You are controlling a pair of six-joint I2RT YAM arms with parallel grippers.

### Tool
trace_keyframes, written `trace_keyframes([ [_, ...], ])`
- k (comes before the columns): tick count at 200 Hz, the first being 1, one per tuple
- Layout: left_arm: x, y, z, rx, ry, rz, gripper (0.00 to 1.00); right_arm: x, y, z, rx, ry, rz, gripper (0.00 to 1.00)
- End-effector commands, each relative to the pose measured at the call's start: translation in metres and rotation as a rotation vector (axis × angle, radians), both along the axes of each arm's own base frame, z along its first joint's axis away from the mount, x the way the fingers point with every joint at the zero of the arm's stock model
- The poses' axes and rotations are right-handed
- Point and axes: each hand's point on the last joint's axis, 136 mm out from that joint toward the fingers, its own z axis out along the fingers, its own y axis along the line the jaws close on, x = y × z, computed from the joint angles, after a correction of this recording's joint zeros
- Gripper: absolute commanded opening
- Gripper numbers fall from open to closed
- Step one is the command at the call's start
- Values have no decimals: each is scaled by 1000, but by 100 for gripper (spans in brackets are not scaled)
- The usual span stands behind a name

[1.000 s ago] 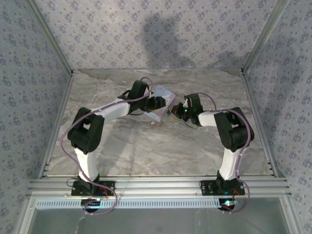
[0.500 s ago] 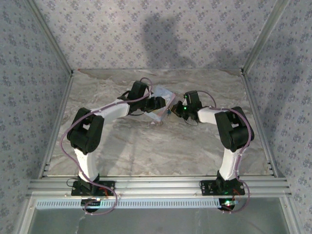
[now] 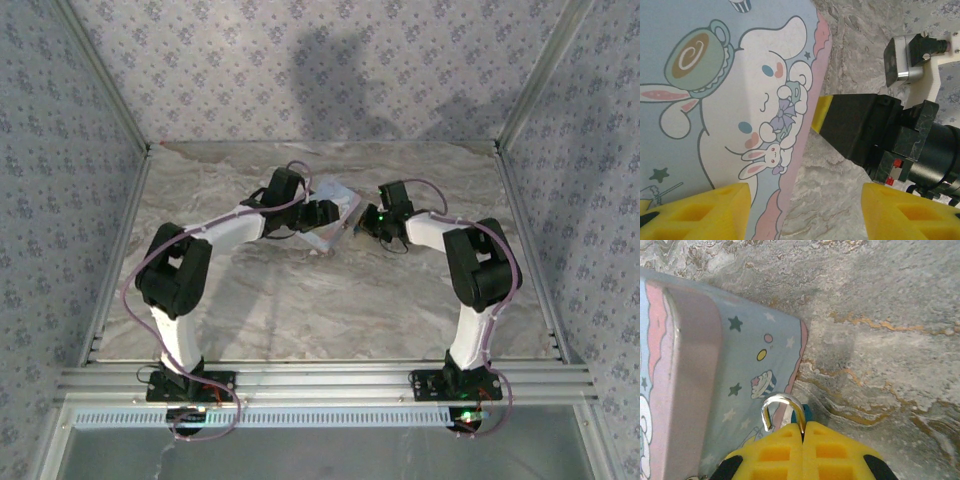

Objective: Unlock a padlock with a key

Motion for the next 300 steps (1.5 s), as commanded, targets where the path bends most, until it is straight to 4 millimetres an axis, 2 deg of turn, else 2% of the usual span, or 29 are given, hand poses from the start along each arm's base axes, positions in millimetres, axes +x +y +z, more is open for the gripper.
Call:
trace_keyframes([
  [1, -23, 27, -39, 108, 150, 44, 61, -4, -15, 24, -42, -71, 4, 0],
  [42, -12, 45, -23, 120, 109, 64, 61, -29, -18, 66, -17, -193, 101, 0],
  [75, -2, 64, -10, 132, 82, 80, 62, -73, -4, 81, 37, -180, 321, 0],
  [109, 10, 86, 2, 134, 55, 110, 63, -126, 2, 73, 82, -78, 451, 0],
  [145, 17, 89, 36, 124, -63, 79, 63, -166, 18, 49, 118, 36, 558, 0],
  [185, 12, 100, 72, 148, -209, 81, 65, -176, 31, 24, 134, 124, 582, 0],
  [250, -4, 135, 94, 179, -347, 183, 70, -179, 32, -11, 138, 234, 563, 0],
  [276, -6, 151, 103, 187, -382, 236, 73, -176, 26, -15, 132, 236, 532, 11],
  [300, -8, 165, 113, 186, -407, 277, 73, -170, 15, -9, 114, 212, 496, 21],
])
